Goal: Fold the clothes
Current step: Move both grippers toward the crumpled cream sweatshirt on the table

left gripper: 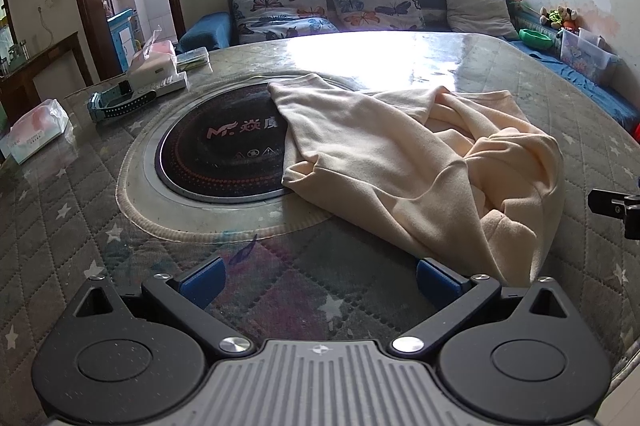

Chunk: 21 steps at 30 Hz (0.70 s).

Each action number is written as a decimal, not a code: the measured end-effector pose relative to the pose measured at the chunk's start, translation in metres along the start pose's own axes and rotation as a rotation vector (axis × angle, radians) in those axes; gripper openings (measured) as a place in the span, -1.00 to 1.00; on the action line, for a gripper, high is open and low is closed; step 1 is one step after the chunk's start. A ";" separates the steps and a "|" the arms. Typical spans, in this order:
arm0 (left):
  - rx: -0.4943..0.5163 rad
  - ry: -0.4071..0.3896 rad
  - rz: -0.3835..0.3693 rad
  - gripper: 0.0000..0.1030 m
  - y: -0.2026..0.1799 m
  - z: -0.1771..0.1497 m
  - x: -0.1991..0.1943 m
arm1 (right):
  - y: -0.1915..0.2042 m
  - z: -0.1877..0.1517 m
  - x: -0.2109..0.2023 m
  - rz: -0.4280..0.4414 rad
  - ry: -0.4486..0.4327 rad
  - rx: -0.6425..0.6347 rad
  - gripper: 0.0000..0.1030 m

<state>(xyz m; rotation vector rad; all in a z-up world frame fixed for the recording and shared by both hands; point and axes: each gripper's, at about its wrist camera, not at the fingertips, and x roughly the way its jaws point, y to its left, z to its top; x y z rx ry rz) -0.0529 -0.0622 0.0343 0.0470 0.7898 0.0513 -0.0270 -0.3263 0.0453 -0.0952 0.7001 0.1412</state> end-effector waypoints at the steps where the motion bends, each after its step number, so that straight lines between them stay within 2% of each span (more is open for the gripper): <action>1: -0.001 0.001 0.001 1.00 0.000 0.000 0.000 | 0.001 0.000 0.000 0.005 0.001 -0.001 0.92; 21: 0.020 0.012 0.002 1.00 -0.007 0.000 -0.004 | 0.015 -0.003 -0.006 0.127 0.024 -0.061 0.81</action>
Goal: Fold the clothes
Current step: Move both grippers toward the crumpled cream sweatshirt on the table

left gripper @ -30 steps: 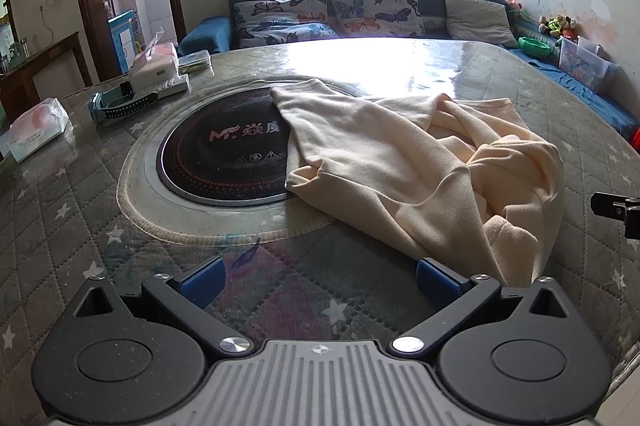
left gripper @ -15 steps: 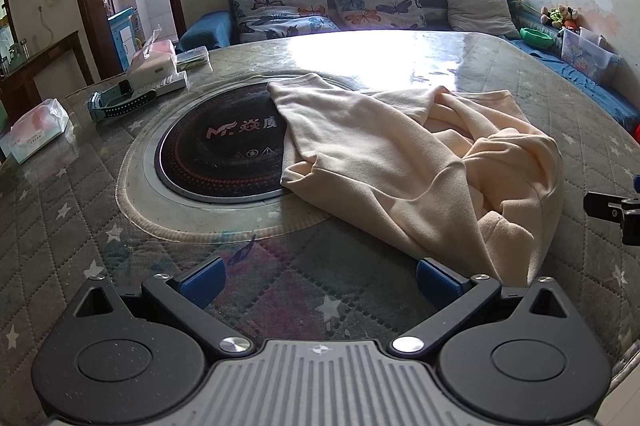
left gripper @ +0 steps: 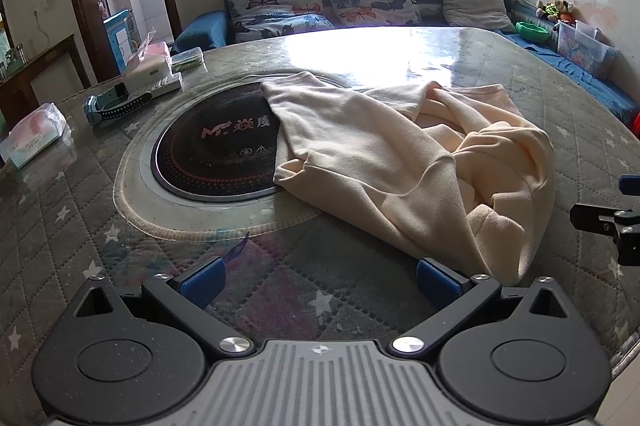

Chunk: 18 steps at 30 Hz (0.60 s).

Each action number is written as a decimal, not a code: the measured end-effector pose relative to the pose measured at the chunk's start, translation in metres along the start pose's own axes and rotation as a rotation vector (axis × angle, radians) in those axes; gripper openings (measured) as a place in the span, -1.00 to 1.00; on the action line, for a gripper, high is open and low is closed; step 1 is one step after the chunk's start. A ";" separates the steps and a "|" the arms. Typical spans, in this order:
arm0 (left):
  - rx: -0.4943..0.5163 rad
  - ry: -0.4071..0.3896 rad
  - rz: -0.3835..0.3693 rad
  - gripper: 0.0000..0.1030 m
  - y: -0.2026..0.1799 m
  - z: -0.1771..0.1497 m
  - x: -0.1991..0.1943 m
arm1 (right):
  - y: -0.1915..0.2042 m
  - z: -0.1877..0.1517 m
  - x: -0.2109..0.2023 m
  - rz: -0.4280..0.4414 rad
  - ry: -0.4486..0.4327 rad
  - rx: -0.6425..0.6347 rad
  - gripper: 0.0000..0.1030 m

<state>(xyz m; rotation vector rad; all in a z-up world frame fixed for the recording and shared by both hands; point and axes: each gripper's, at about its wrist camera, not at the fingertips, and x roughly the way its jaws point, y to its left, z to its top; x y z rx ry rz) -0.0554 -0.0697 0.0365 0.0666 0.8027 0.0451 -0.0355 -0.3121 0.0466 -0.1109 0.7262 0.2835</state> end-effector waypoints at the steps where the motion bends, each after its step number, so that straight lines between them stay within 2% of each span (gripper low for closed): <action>1: 0.001 0.000 0.000 1.00 0.000 0.000 0.000 | 0.001 0.000 0.000 0.002 0.001 -0.004 0.81; 18: 0.016 0.021 -0.006 1.00 -0.004 0.002 0.001 | 0.011 0.003 0.000 0.038 0.008 -0.046 0.79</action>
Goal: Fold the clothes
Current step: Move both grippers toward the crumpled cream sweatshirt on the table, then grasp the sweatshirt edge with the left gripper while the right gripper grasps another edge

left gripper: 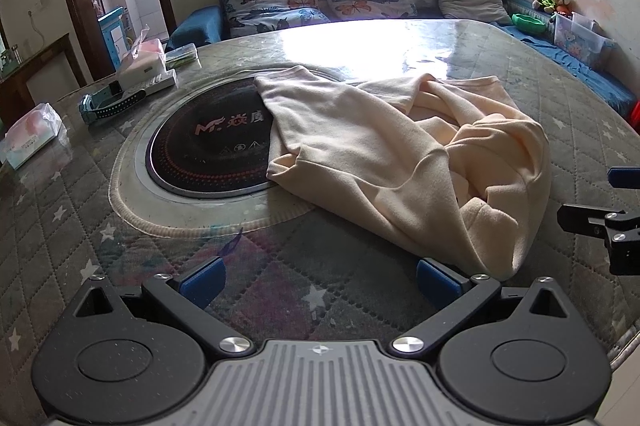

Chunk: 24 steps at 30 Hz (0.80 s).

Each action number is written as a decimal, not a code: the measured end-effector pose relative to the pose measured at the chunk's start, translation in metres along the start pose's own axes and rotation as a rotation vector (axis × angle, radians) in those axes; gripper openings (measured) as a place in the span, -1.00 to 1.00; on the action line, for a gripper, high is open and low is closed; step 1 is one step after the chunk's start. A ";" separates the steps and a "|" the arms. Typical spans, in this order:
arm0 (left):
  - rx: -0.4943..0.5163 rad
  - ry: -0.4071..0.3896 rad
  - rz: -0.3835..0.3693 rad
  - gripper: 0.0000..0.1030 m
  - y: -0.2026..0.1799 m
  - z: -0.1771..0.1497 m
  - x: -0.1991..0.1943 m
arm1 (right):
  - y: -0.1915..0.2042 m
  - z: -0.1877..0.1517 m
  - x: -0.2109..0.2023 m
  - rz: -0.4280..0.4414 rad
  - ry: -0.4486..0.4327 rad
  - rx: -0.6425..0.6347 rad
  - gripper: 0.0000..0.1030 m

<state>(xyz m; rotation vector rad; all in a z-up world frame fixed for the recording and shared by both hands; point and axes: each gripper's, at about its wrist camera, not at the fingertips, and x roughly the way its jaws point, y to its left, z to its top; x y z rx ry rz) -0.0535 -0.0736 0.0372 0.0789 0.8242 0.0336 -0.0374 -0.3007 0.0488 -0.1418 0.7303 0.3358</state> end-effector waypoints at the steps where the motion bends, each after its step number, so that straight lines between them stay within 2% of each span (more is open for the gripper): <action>1: 0.002 -0.001 0.001 1.00 0.000 0.001 0.000 | 0.000 0.001 0.001 0.000 0.000 -0.003 0.79; 14: 0.018 -0.031 -0.008 1.00 0.003 0.020 0.001 | 0.005 0.015 0.007 0.031 -0.004 -0.025 0.62; 19: 0.002 -0.062 -0.016 1.00 0.010 0.038 0.001 | 0.004 0.033 0.009 0.053 -0.023 -0.051 0.56; 24: -0.018 -0.085 -0.041 0.99 0.012 0.063 0.010 | -0.003 0.060 0.022 0.067 -0.038 -0.049 0.41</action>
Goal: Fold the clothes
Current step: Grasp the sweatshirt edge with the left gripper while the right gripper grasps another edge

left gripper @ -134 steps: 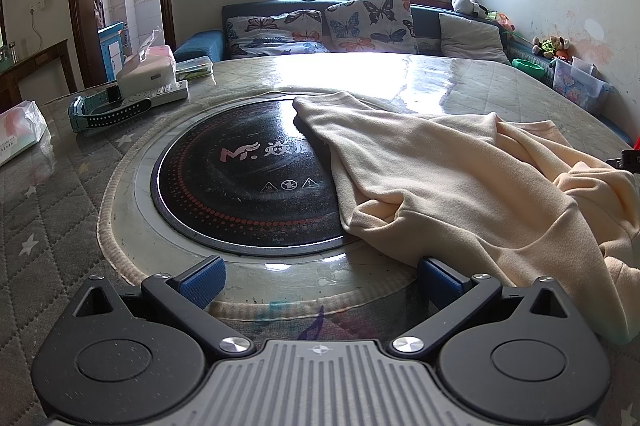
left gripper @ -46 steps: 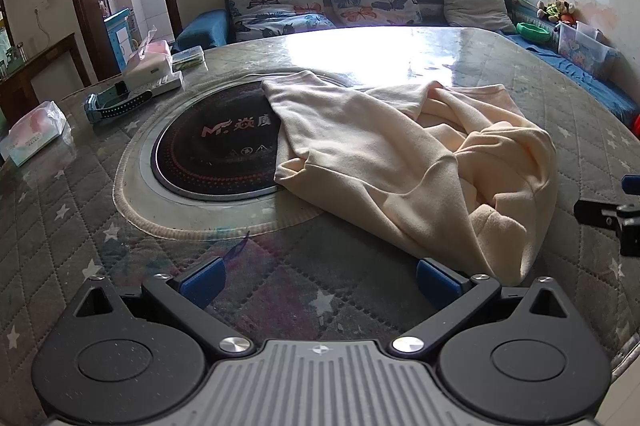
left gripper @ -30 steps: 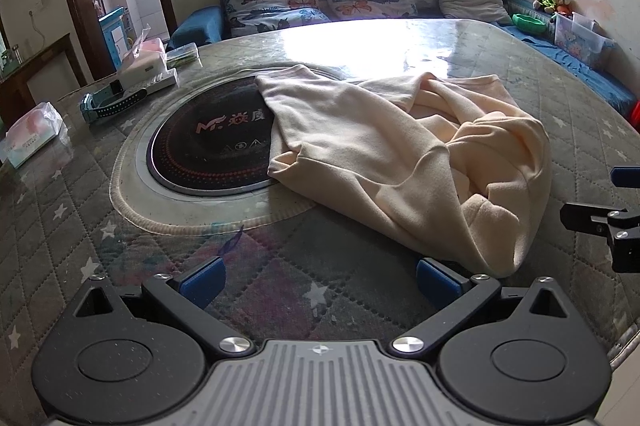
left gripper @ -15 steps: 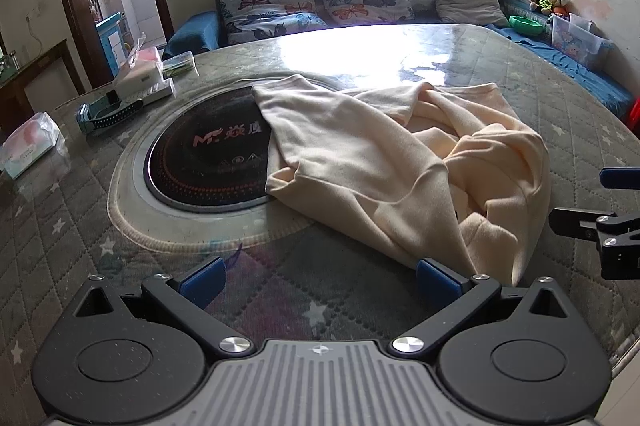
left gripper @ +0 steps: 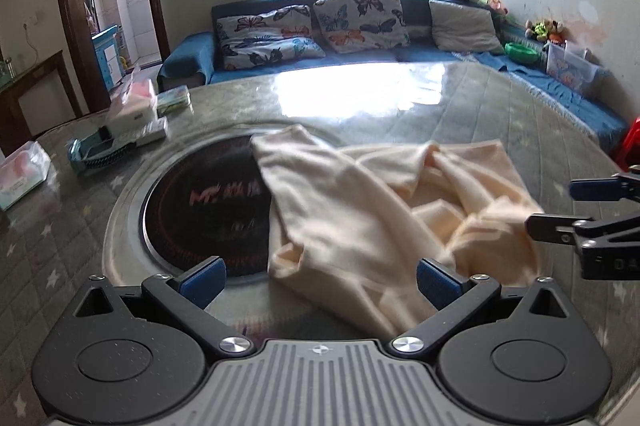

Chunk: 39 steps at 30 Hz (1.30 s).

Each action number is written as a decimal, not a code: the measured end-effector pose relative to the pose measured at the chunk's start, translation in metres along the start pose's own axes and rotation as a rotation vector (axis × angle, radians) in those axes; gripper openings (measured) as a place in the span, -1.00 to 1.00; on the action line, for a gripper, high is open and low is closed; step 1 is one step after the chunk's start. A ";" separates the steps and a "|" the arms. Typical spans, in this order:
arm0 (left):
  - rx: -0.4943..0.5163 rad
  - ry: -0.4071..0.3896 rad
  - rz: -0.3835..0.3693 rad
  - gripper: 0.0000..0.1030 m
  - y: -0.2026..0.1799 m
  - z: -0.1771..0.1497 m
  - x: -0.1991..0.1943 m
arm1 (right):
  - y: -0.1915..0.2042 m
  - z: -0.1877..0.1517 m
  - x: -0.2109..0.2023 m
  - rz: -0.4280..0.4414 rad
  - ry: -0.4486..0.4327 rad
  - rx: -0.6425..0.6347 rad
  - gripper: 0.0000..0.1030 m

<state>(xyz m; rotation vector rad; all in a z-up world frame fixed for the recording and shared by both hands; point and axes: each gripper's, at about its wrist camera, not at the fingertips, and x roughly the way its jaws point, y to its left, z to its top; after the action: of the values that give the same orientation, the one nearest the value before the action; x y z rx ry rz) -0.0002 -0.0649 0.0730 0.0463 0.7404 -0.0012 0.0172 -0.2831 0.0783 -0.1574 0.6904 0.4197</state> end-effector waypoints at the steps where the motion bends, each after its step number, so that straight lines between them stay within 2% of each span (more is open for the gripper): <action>1: 0.000 -0.006 0.002 0.99 -0.001 0.005 0.004 | -0.002 0.005 0.004 0.000 -0.001 -0.002 0.40; 4: -0.007 -0.013 -0.005 0.96 -0.003 0.021 0.019 | -0.009 0.022 0.024 0.001 -0.001 0.003 0.30; 9: -0.030 0.016 -0.036 0.77 -0.008 0.044 0.050 | -0.023 0.040 0.056 0.022 0.017 0.028 0.08; 15: -0.027 0.048 -0.075 0.72 -0.019 0.059 0.083 | -0.043 0.054 0.096 0.067 0.056 0.103 -0.09; 17: -0.009 0.058 -0.074 0.64 -0.022 0.061 0.093 | -0.046 0.058 0.110 0.091 0.070 0.112 -0.15; 21: -0.009 0.108 -0.078 0.35 -0.021 0.062 0.113 | -0.048 0.064 0.132 0.106 0.091 0.110 -0.27; 25: -0.006 0.138 -0.089 -0.08 -0.018 0.059 0.120 | -0.047 0.067 0.143 0.128 0.109 0.115 -0.39; 27: -0.012 0.148 -0.093 -0.29 -0.015 0.056 0.123 | -0.045 0.067 0.146 0.134 0.112 0.108 -0.56; 29: -0.018 0.153 -0.097 -0.41 -0.013 0.054 0.123 | -0.042 0.067 0.147 0.137 0.113 0.103 -0.79; 31: -0.023 0.147 -0.099 -0.65 -0.011 0.052 0.120 | -0.040 0.066 0.145 0.133 0.108 0.105 -0.91; 34: -0.032 0.128 -0.102 -0.83 -0.007 0.051 0.116 | -0.040 0.064 0.135 0.117 0.080 0.107 -0.96; 37: -0.043 0.093 -0.096 -0.90 -0.003 0.050 0.106 | -0.043 0.063 0.115 0.093 0.028 0.100 -0.97; 39: -0.057 0.074 -0.092 -0.92 0.002 0.051 0.098 | -0.049 0.062 0.092 0.047 -0.023 0.107 -0.97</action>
<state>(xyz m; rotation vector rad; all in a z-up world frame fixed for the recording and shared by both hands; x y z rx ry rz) 0.1064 -0.0637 0.0442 -0.0422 0.8157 -0.0660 0.1377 -0.2808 0.0667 -0.0358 0.6936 0.4276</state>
